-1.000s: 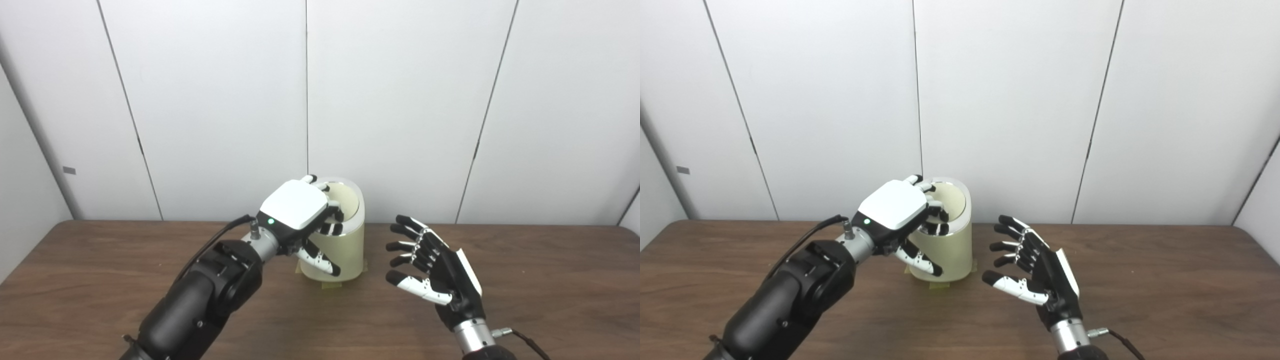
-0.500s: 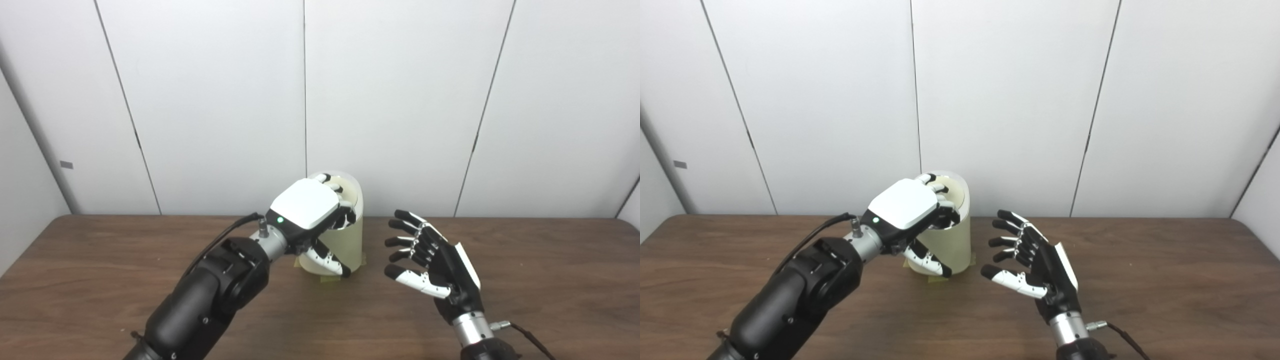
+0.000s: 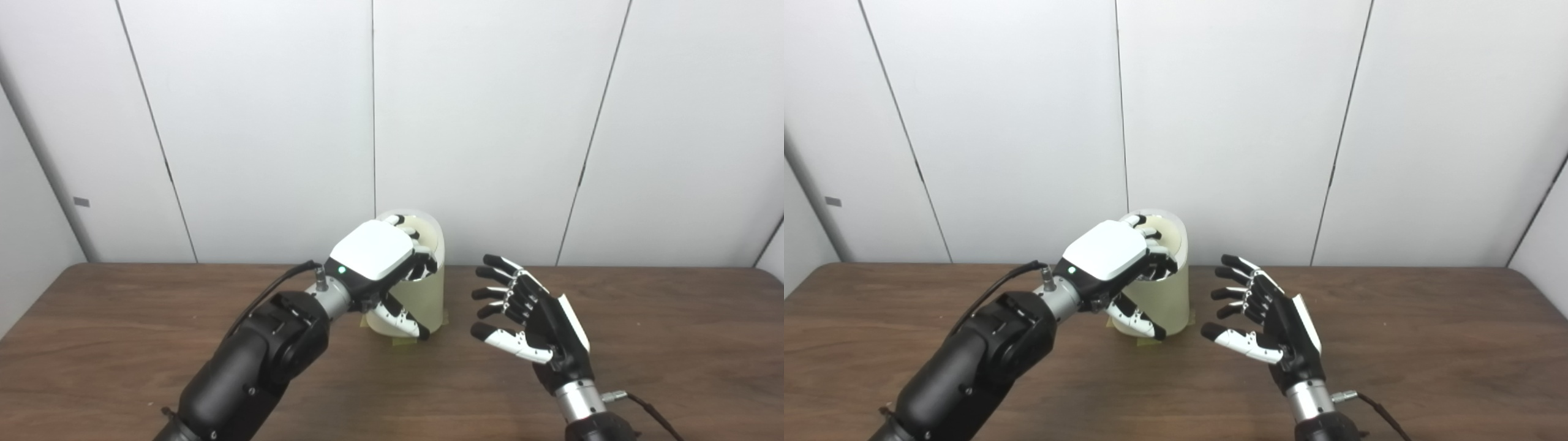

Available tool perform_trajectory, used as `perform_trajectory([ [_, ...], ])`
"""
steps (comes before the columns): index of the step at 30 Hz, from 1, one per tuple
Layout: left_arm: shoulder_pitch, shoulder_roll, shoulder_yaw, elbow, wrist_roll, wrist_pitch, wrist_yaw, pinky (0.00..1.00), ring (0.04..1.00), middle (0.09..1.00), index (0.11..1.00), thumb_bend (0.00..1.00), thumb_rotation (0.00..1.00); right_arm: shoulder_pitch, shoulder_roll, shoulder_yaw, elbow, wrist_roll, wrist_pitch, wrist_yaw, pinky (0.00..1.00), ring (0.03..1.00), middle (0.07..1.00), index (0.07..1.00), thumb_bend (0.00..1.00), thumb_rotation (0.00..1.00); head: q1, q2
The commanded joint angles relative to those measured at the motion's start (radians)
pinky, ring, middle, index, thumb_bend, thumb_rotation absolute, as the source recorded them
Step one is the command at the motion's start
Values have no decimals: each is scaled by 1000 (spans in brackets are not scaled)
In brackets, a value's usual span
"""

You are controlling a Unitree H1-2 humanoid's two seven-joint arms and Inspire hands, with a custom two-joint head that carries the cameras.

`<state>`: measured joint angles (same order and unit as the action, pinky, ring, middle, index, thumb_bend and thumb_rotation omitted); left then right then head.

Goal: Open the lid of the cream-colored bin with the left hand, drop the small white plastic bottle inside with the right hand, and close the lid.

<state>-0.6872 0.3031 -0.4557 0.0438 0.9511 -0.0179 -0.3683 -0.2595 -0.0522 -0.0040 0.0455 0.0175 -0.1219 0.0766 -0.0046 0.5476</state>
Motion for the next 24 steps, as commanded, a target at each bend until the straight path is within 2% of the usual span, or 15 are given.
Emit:
perform_trajectory([
  [1, -15, 3, 10, 37, -12, 23, -19, 1000, 891, 749, 741, 932, 397, -32, -4, -1, -31, 2, -13, -3, 503, 653, 772, 784, 813, 330, -1, 1],
  [5, -10, 4, 8, 66, -24, 31, -31, 1000, 891, 754, 734, 932, 373, -29, -4, -2, -41, 4, -5, -2, 500, 650, 774, 782, 805, 328, 0, 5],
  [16, -15, 8, -17, 77, -19, 80, -89, 1000, 917, 773, 738, 947, 414, -29, -2, -1, -54, -11, 7, -9, 485, 640, 762, 767, 758, 304, 0, 9],
  [24, -4, 1, -6, 89, -71, 118, -123, 1000, 920, 787, 749, 939, 409, -33, -1, 0, -43, -8, -5, -7, 478, 634, 757, 753, 728, 297, -2, 10],
])
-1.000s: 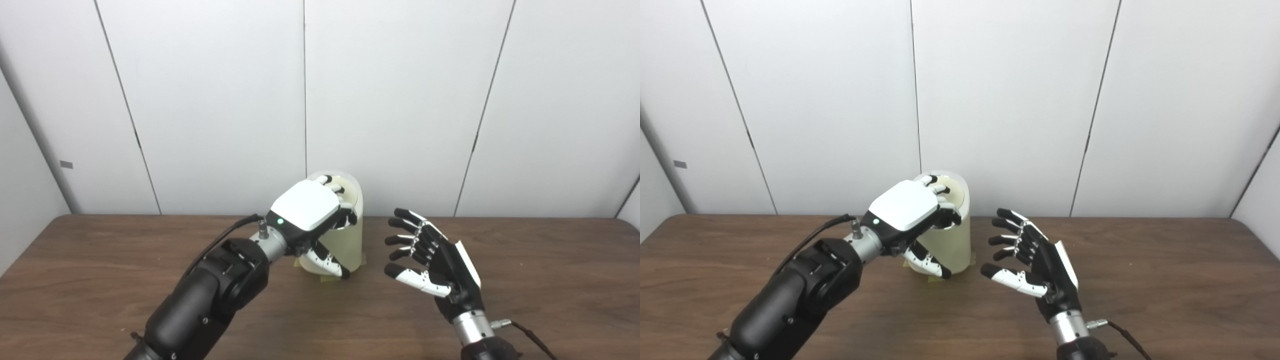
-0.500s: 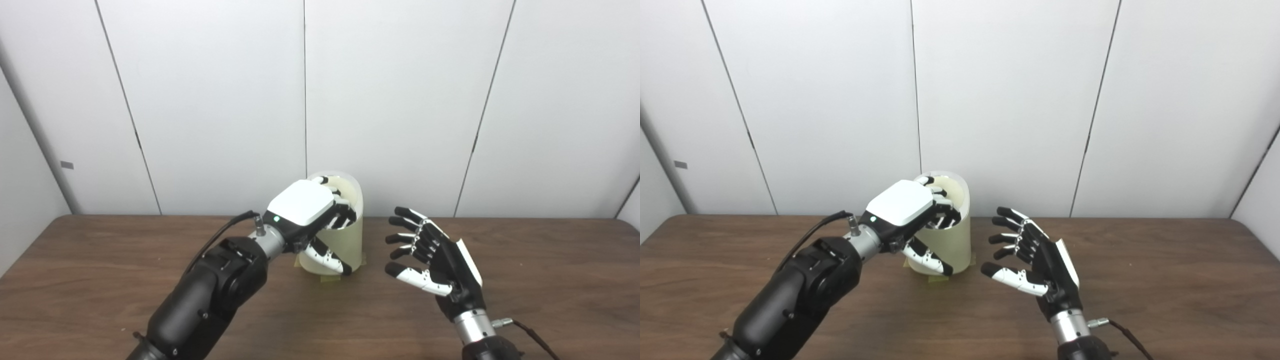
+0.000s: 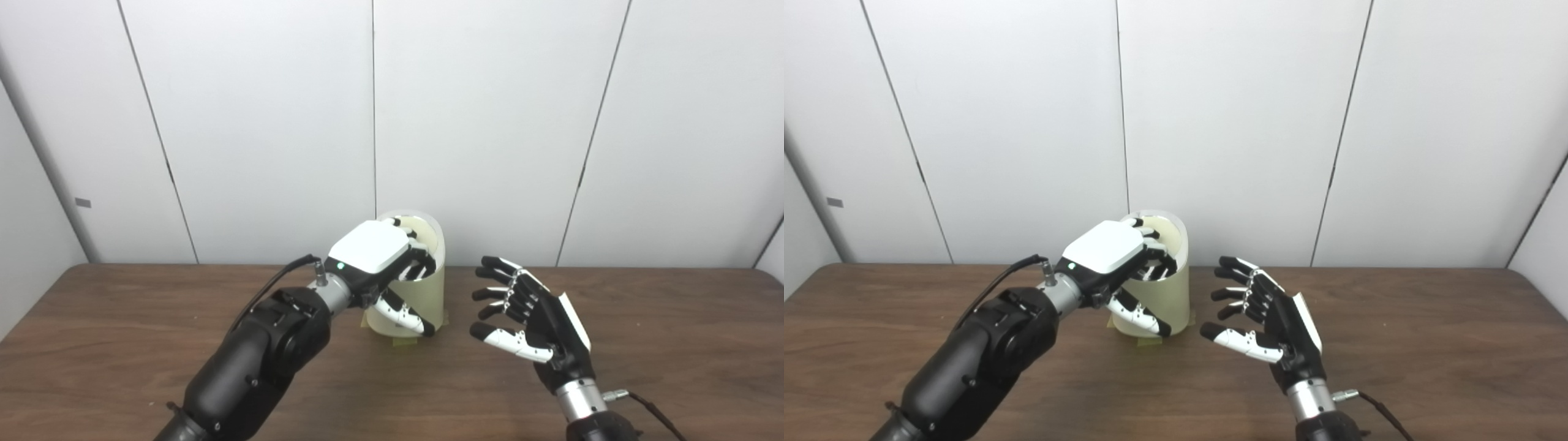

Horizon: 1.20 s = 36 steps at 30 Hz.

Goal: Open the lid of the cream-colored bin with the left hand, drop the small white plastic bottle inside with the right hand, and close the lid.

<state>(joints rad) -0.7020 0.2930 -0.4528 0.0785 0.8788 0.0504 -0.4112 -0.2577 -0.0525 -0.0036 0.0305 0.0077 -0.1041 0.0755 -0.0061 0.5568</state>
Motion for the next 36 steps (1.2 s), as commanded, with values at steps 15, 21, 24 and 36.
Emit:
perform_trajectory([
  [15, 0, 32, -38, 52, -44, 122, -158, 1000, 921, 790, 756, 954, 444, -39, -4, -1, -33, 2, -12, -4, 486, 634, 757, 741, 720, 308, 8, 4],
  [21, -7, 44, -44, 20, -47, 144, -190, 1000, 921, 793, 745, 954, 460, -40, 1, 1, -35, -13, -10, -13, 489, 632, 752, 737, 731, 330, 7, 4],
  [24, 2, 49, -21, -14, -58, 132, -153, 1000, 902, 777, 743, 950, 438, -41, 4, -1, -32, -12, -14, -13, 491, 629, 748, 734, 730, 327, 9, 3],
  [36, 10, 73, 121, -175, -40, 35, 49, 1000, 908, 779, 777, 865, 475, -45, 9, -4, -14, -3, -21, -13, 493, 631, 746, 728, 711, 310, 14, -6],
])
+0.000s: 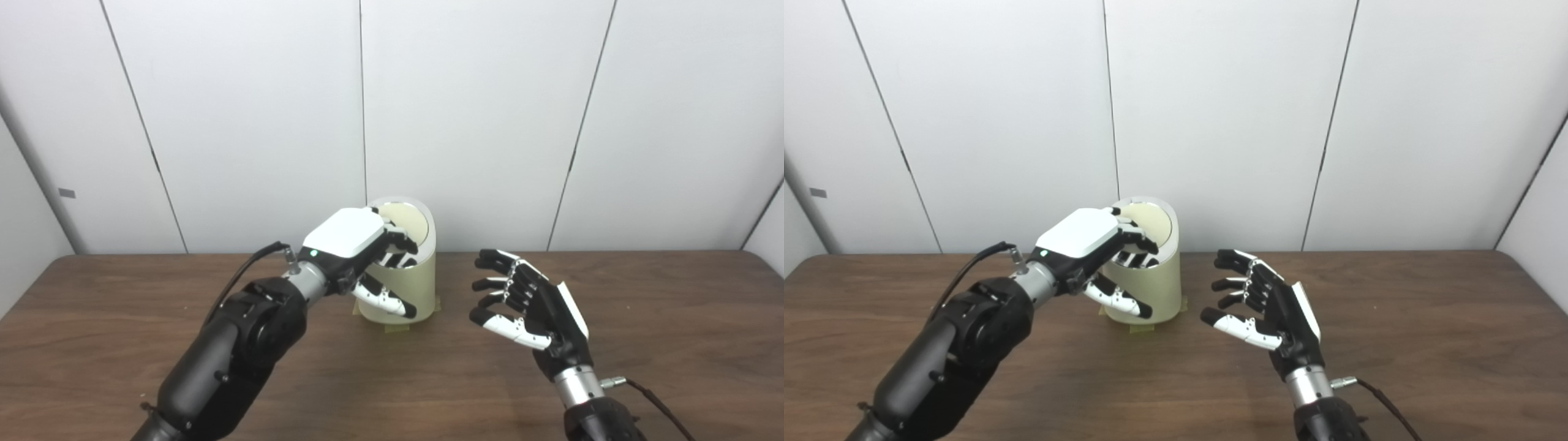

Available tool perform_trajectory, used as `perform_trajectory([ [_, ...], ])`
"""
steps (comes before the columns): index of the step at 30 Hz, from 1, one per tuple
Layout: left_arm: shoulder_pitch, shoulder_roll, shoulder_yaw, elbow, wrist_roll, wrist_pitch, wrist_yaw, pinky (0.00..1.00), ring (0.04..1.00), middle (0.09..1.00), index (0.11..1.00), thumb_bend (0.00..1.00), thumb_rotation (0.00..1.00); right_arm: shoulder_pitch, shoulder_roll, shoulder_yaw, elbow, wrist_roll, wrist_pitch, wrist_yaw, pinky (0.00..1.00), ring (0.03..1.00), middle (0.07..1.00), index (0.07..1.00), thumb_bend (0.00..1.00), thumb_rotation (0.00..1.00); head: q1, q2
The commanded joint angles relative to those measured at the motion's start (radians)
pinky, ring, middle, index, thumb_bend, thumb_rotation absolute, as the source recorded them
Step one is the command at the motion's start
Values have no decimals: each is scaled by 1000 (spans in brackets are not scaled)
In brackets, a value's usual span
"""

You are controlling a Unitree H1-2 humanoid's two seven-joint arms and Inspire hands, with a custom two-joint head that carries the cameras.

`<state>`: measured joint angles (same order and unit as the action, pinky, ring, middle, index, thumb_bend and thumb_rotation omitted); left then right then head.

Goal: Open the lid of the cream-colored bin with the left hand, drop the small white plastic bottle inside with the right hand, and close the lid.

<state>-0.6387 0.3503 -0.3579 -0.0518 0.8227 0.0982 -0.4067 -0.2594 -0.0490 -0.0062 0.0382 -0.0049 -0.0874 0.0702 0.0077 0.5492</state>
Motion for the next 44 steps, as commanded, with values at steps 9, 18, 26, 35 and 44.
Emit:
perform_trajectory([
  [9, -39, 26, 56, -82, 49, -29, 74, 984, 896, 789, 777, 880, 468, -38, 10, 0, -32, -1, -27, -13, 490, 629, 745, 728, 697, 294, 0, 2],
  [18, 33, -26, 143, -83, -74, -25, 121, 757, 820, 790, 771, 846, 327, -36, 7, 1, -36, -1, -34, -12, 492, 632, 748, 729, 706, 294, -1, 4],
  [26, 254, -244, 414, -75, -507, -44, 298, 554, 659, 715, 749, 685, 66, -27, 10, -9, -45, 10, -34, -17, 494, 630, 750, 757, 726, 291, -4, 6],
  [35, 410, -329, 511, -81, -838, -52, 311, 418, 566, 647, 681, 630, 137, -15, 2, -34, -37, 45, -51, -18, 512, 634, 745, 758, 736, 306, -4, 14],
  [44, 439, -291, 457, -53, -862, -80, 304, 531, 638, 684, 684, 679, 184, 1, 0, -48, -27, 47, -72, -27, 494, 636, 761, 761, 755, 310, 0, 12],
])
